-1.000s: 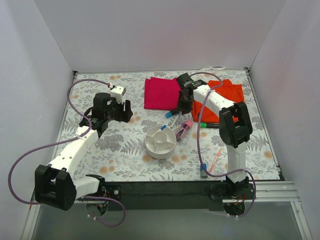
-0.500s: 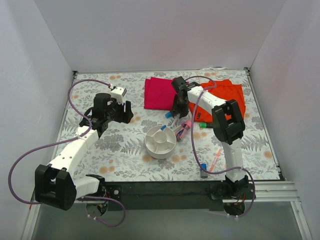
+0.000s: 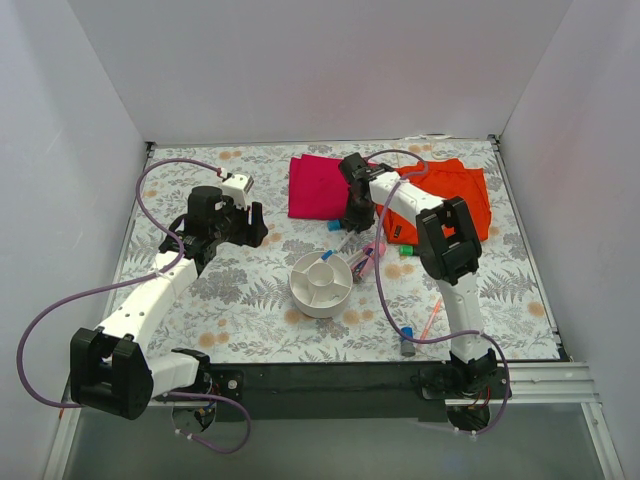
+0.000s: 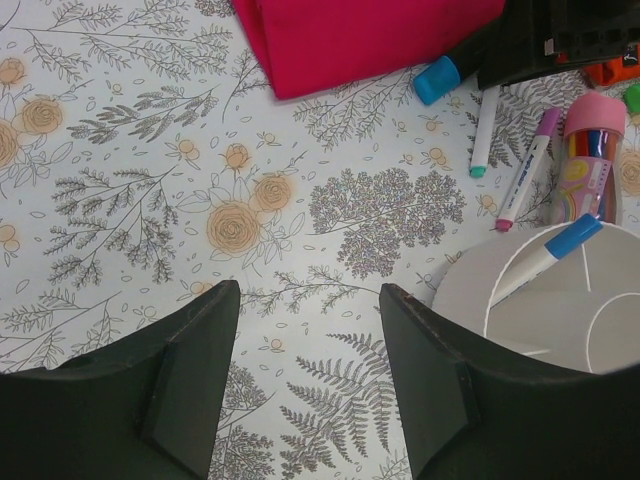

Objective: Sort the stationery into containers
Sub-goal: Pick up the pen from the center of the board, then place the pen in the storage box.

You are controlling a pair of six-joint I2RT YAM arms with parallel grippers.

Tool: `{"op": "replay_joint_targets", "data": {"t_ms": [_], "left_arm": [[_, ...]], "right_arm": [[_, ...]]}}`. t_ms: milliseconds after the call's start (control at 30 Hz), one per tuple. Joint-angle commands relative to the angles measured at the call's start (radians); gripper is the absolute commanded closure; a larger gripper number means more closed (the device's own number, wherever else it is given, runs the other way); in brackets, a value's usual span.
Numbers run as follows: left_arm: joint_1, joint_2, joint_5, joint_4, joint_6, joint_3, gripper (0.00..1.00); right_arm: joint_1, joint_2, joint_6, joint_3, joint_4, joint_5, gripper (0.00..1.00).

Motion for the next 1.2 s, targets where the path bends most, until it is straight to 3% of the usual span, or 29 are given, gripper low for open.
{"op": "replay_joint_targets", "data": {"t_ms": [0, 267, 300, 333, 367, 667, 833, 933, 1100, 1167], "left_arm": [[0.005, -0.016, 0.021, -0.009, -0.006, 0.026, 0.43], [0.005, -0.042, 0.041, 0.001, -0.013, 0.009, 0.43], [0.007, -0.046, 0.043, 0.007, -0.013, 0.006, 0.43], [0.005, -0.049, 0.046, 0.01, -0.013, 0.004, 0.42], [0.005, -0.053, 0.049, 0.015, -0.013, -0.004, 0.43], [0.007, -0.095, 0.057, 0.055, -0.01, -0.01, 0.42], [0.005, -0.122, 0.055, 0.058, 0.003, -0.017, 0.43], [0.005, -0.131, 0.061, 0.055, -0.002, -0.03, 0.43], [0.005, -0.079, 0.132, 0.026, -0.039, -0.047, 0.42], [0.007, -0.056, 0.153, 0.02, -0.046, -0.045, 0.42]], "right_arm": [[0.0, 0.007, -0.023, -0.053, -0.025, 0.096, 0.63], [0.0, -0.108, -0.179, -0.232, 0.004, 0.119, 0.8], [0.0, -0.125, -0.202, -0.251, 0.014, 0.109, 0.84], [0.0, -0.155, -0.222, -0.286, 0.024, 0.098, 0.96], [0.0, -0.169, -0.282, -0.297, 0.041, 0.067, 0.99], [-0.007, -0.244, -0.452, -0.107, 0.123, -0.138, 0.99], [0.003, -0.41, -0.524, -0.149, 0.184, -0.24, 0.99], [0.007, -0.606, -0.581, -0.345, 0.311, -0.299, 0.99], [0.079, -1.006, -0.711, -0.781, 0.869, -0.364, 0.99], [0.111, -1.083, -0.75, -0.965, 1.006, -0.346, 0.99]]}}
